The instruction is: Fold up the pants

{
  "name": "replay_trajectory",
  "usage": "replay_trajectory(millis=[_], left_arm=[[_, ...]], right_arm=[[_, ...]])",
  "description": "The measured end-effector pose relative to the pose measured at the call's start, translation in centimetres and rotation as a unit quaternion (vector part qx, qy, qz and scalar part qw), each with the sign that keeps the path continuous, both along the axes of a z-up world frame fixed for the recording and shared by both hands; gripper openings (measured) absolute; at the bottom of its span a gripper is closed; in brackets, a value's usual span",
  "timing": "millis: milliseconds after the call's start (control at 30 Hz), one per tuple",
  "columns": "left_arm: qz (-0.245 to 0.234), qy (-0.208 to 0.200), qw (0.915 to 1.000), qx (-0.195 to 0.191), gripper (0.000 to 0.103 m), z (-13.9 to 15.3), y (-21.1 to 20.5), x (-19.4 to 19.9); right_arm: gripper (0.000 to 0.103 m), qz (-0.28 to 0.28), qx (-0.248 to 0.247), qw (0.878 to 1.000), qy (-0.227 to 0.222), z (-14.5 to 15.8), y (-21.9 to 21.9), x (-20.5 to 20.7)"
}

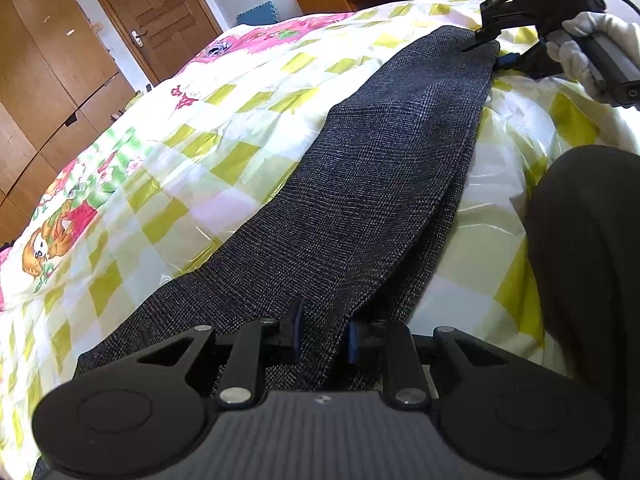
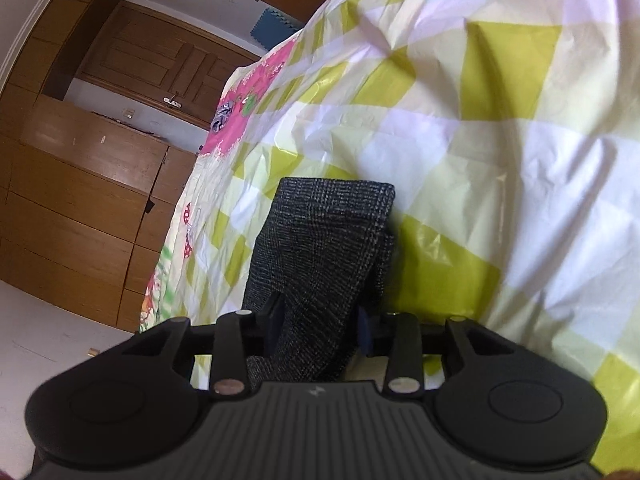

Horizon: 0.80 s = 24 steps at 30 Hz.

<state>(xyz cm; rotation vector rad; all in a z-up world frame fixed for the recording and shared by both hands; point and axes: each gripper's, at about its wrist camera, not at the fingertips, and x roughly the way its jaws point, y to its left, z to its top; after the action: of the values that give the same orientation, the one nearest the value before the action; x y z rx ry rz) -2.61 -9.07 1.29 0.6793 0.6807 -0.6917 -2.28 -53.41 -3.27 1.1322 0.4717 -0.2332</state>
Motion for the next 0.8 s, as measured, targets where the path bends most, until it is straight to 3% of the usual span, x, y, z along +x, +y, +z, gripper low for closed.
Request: replay_trajectory(millis=[200, 267, 300, 400, 467, 567, 633, 733, 800], left_arm=[[-0.002, -0.001, 1.0, -0.002, 0.037, -0.1, 0.0, 0.0], [-0.002, 0.001, 1.0, 0.0, 0.037, -0.2, -0.1, 0.1], [0.001, 0.002, 1.0, -0.001, 0.037, -0.1, -0.2, 0.2], [0.007, 0.007, 0.9999, -0.005, 0.037, -0.1, -0.2, 0.5], [0.006, 0.005, 1.0, -0.004, 0.037, 0.2, -0.3, 0.4], [-0.004, -0.011, 0.9998, -0.017, 0.037, 1.3, -0.5, -0.2], [-0.013, -0.008, 0.9997, -0.02, 0.039, 1.4, -0.8, -0.5], [-0.022, -0.003, 0.9997, -0.007, 0.038, -0.4, -1.5, -1.0], [-0.027, -0.015, 0.9995, -0.002, 0.038, -0.6, -1.5, -1.4]], right_arm=[[0.037, 0.006, 0.002, 1.0, -0.024, -0.7, 0.3, 1.0], [0.026, 0.006, 0.025, 0.999, -0.033, -1.3, 0.4, 1.8], [0.009, 0.007, 0.043, 0.999, -0.027, -1.6, 0.3, 2.3], [0.007, 0.011, 0.053, 0.996, -0.068, 0.6, 0.0, 1.9], [0.007, 0.014, 0.025, 0.993, -0.115, 4.2, 0.0, 0.4], [0.003, 0.011, -0.077, 0.986, -0.149, 8.7, 0.9, -3.0], [0.004, 0.02, -0.079, 0.992, -0.096, 7.4, 0.6, -3.1], [0.011, 0.027, -0.038, 0.999, 0.006, 2.7, -0.2, -2.4], [0.011, 0.01, -0.011, 1.0, 0.011, 1.1, -0.1, -3.2]])
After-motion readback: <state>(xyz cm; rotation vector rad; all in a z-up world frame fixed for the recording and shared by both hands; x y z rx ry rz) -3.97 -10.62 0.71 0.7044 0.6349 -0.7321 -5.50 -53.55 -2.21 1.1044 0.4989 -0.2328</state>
